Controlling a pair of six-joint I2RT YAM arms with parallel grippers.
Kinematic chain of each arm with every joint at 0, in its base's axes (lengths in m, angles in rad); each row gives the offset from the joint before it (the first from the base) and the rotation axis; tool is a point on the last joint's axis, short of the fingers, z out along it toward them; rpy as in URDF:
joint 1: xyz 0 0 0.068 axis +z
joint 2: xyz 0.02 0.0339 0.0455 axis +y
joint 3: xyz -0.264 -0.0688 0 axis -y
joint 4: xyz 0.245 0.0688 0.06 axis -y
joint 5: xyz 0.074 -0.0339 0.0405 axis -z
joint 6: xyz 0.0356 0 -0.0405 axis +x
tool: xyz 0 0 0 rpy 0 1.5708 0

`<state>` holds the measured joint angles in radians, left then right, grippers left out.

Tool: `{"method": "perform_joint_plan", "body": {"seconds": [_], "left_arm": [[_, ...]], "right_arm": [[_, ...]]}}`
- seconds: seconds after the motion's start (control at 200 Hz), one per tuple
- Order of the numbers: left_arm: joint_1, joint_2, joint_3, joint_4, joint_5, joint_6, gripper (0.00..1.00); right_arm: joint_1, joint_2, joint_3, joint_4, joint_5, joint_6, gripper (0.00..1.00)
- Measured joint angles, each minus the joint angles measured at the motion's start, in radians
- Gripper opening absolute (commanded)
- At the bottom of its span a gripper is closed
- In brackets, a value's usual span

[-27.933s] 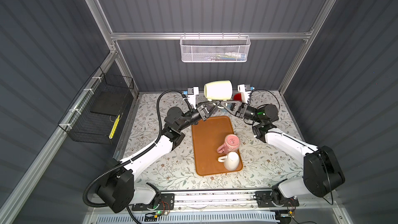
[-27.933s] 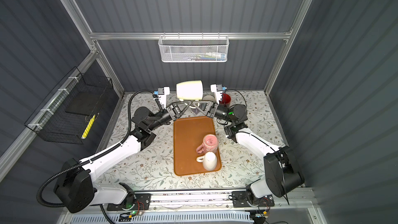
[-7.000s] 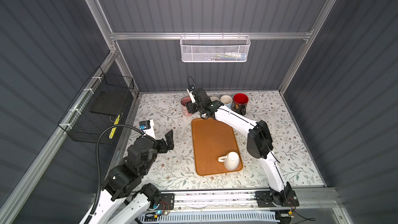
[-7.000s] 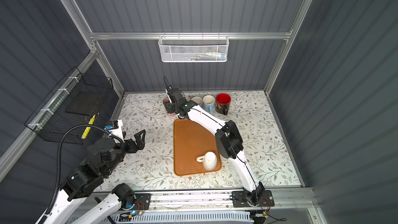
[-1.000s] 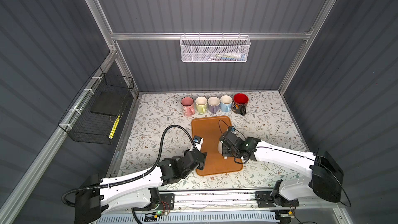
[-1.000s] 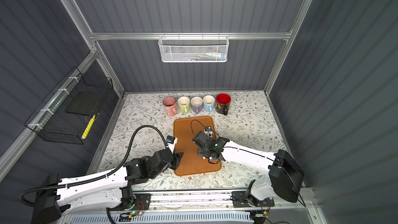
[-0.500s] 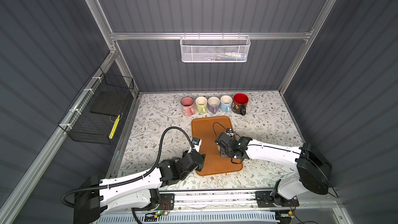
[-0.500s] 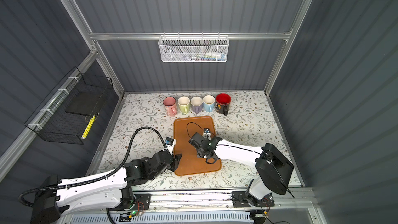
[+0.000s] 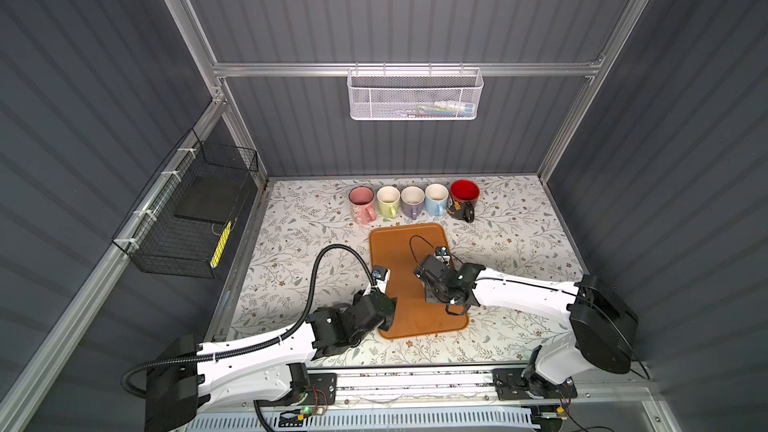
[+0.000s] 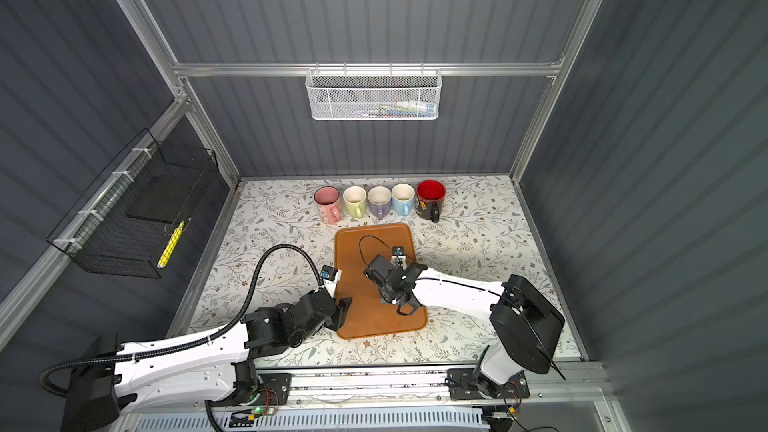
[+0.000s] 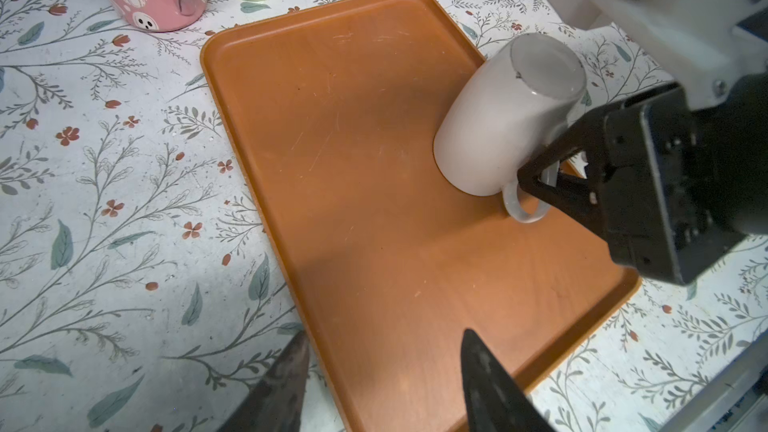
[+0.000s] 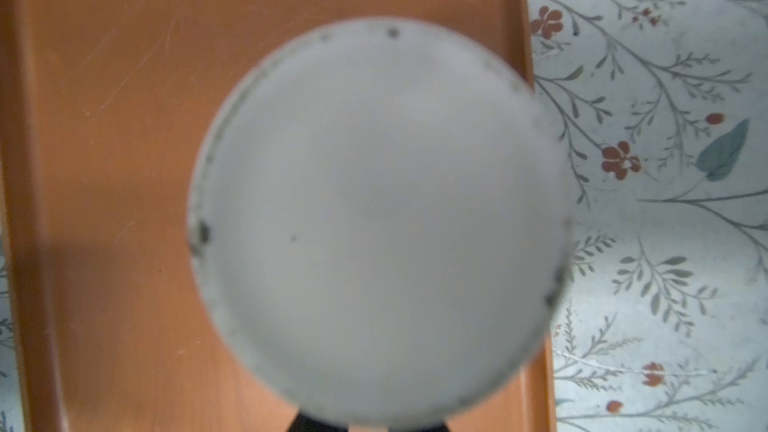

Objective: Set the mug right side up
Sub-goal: 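Lift the white mug off the tray with the right gripper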

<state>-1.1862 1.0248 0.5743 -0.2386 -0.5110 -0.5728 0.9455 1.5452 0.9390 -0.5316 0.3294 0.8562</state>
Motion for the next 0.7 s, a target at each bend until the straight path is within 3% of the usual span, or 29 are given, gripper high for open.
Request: {"method": "perform_joint_plan", "body": {"seconds": [0.17, 0.59, 0.7], "left_arm": [[0.000, 0.000, 0.000, 0.000, -0.002, 0.000, 0.59], [0.000, 0.000, 0.000, 0.000, -0.013, -0.008, 0.60], [0.000, -0.010, 0.000, 0.000, -0.013, -0.016, 0.66]], "right_arm": [[0.000, 0.001, 0.000, 0.000, 0.000, -0.009, 0.00], [0.000, -0.019, 0.000, 0.003, -0.020, -0.072, 0.00], [0.000, -0.063, -0.002, 0.008, -0.034, -0.092, 0.00]]}}
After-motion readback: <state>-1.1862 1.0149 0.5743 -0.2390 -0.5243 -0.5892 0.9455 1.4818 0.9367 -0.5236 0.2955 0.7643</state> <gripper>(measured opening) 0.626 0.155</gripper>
